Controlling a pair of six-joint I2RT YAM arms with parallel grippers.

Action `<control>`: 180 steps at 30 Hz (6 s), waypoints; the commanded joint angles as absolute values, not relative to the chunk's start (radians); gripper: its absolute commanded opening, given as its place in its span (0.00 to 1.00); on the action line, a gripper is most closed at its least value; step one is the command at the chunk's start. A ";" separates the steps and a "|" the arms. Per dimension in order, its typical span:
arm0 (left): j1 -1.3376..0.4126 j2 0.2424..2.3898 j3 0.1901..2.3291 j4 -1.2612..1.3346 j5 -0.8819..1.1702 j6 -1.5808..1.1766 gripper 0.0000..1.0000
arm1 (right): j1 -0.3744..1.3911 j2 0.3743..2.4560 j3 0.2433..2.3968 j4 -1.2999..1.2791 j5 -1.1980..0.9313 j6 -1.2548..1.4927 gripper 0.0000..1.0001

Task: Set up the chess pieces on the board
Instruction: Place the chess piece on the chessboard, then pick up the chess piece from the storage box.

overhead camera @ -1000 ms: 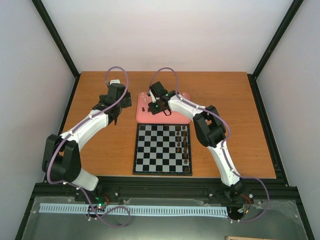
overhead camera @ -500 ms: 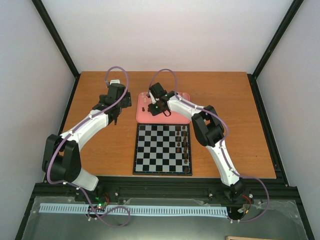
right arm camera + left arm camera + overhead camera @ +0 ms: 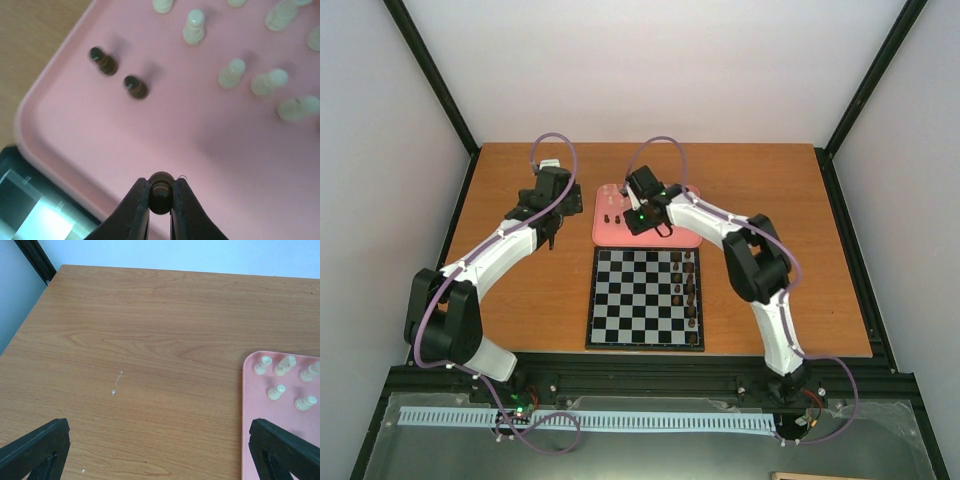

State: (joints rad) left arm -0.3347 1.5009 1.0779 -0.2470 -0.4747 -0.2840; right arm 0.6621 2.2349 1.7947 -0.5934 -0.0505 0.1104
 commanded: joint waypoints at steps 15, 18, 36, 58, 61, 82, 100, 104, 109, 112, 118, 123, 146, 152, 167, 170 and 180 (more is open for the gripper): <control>-0.333 1.513 1.114 -0.239 -0.488 -0.275 1.00 | 0.883 1.458 1.014 -0.629 0.088 0.320 0.12; -0.333 1.510 1.112 -0.239 -0.488 -0.276 1.00 | 0.903 1.422 0.953 -0.640 0.091 0.346 0.12; -0.333 1.523 1.117 -0.239 -0.486 -0.278 1.00 | 1.001 1.415 0.863 -0.662 0.087 0.435 0.13; -0.333 1.502 1.106 -0.239 -0.483 -0.282 1.00 | 1.006 1.442 0.822 -0.658 0.134 0.473 0.13; -0.333 1.498 1.105 -0.239 -0.484 -0.282 1.00 | 1.006 1.439 0.821 -0.656 0.137 0.475 0.13; -0.333 1.493 1.102 -0.239 -0.483 -0.282 1.00 | 1.006 1.467 0.817 -0.626 0.157 0.476 0.15; -0.333 1.497 1.104 -0.238 -0.484 -0.279 1.00 | 1.006 1.508 0.854 -0.641 0.174 0.463 0.18; -0.333 1.497 1.104 -0.238 -0.485 -0.279 1.00 | 1.006 1.490 0.854 -0.647 0.172 0.462 0.25; -0.333 1.494 1.102 -0.239 -0.486 -0.279 1.00 | 1.008 1.454 0.865 -0.653 0.167 0.449 0.30; -0.333 1.490 1.101 -0.239 -0.486 -0.279 1.00 | 1.013 1.437 0.889 -0.652 0.143 0.430 0.32; -0.333 1.482 1.098 -0.239 -0.486 -0.281 1.00 | 1.038 1.422 0.979 -0.642 0.079 0.375 0.37; -0.333 1.476 1.095 -0.239 -0.482 -0.284 1.00 | 1.039 1.487 1.102 -0.630 0.155 0.322 0.47; -0.333 1.449 1.081 -0.225 -0.477 -0.288 1.00 | 0.706 2.246 1.845 -0.520 -0.034 0.100 0.49; -0.332 1.452 1.081 -0.224 -0.484 -0.287 1.00 | 0.692 2.323 1.916 -0.505 -0.067 0.086 0.47; -0.333 1.484 1.095 -0.224 -0.492 -0.284 1.00 | 0.672 2.450 2.051 -0.548 -0.063 0.090 0.37; -0.333 1.486 1.097 -0.224 -0.493 -0.283 1.00 | 0.670 2.462 2.068 -0.557 -0.064 0.087 0.35; -0.333 1.482 1.094 -0.225 -0.494 -0.284 1.00 | 0.663 2.505 2.124 -0.579 -0.077 0.084 0.25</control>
State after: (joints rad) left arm -0.3347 1.4837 1.0752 -0.2398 -0.4797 -0.2844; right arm 0.6731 2.4741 2.0781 -0.5541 -0.0681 0.0925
